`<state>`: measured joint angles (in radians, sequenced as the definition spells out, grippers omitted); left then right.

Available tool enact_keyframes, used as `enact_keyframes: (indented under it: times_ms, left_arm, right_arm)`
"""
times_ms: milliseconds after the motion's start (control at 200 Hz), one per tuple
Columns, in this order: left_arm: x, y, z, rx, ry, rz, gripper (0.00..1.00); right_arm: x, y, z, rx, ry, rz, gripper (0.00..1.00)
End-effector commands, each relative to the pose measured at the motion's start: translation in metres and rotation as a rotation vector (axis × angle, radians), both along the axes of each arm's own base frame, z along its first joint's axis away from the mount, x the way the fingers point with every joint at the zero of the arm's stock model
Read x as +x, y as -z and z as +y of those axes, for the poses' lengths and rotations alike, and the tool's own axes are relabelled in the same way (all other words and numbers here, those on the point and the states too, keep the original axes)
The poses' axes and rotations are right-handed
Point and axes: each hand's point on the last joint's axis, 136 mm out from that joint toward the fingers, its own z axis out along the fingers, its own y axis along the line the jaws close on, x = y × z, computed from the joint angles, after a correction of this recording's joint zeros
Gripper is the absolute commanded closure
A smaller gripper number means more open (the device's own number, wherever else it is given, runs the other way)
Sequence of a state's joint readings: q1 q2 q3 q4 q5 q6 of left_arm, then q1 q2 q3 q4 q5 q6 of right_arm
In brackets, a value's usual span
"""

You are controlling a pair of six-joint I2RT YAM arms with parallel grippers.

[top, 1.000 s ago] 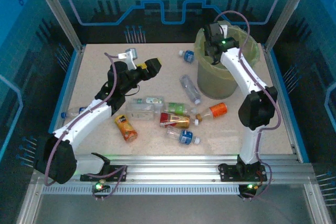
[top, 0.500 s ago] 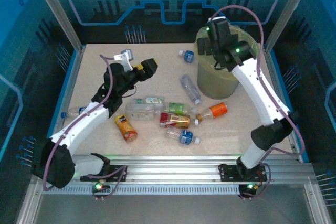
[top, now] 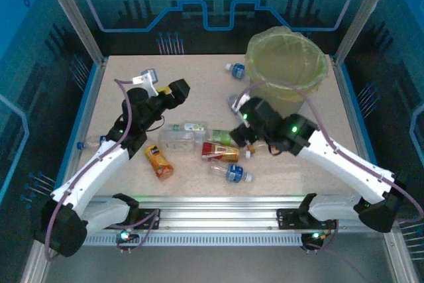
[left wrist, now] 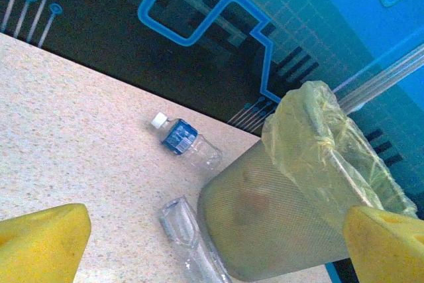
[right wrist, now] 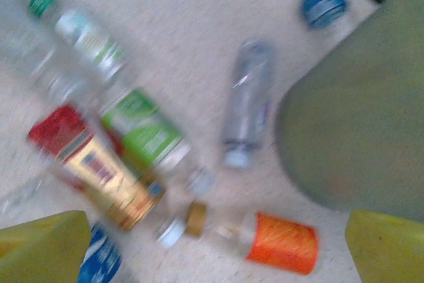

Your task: Put the plastic bottles in the bin

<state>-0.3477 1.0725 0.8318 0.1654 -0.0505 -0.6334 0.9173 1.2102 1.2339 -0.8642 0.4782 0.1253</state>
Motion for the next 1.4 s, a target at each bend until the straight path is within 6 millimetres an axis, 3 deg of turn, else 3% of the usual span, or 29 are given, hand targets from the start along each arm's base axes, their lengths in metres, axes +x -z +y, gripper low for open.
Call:
enact_keyframes:
  times_ms: [0, 155, 310, 460, 665, 1396]
  left_arm:
    - [-0.006, 0.008, 0.017, 0.063, -0.061, 0.013, 0.01]
    - [-0.012, 0.01, 0.021, 0.074, -0.072, 0.017, 0.01]
    - [-0.015, 0.015, 0.026, 0.077, -0.089, 0.027, 0.01]
    - [-0.018, 0.018, 0.029, 0.084, -0.104, 0.034, 0.01]
    - [-0.019, 0.022, 0.032, 0.095, -0.112, 0.043, 0.01]
    - [-0.017, 0.024, 0.033, 0.12, -0.116, 0.04, 0.01]
  right_arm:
    - [-0.036, 0.033, 0.007, -0.002, -0.049, 0.099, 0.0]
    - [-0.078, 0.08, 0.025, -0.058, -0.132, 0.206, 0.02]
    - [-0.095, 0.113, 0.038, -0.142, -0.189, 0.267, 0.05]
    - [-0.095, 0.134, 0.048, -0.206, -0.232, 0.293, 0.07]
    - [-0.094, 0.149, 0.062, -0.193, -0.295, 0.322, 0.07]
    - [-0.08, 0.198, 0.067, -0.233, -0.283, 0.449, 0.07]
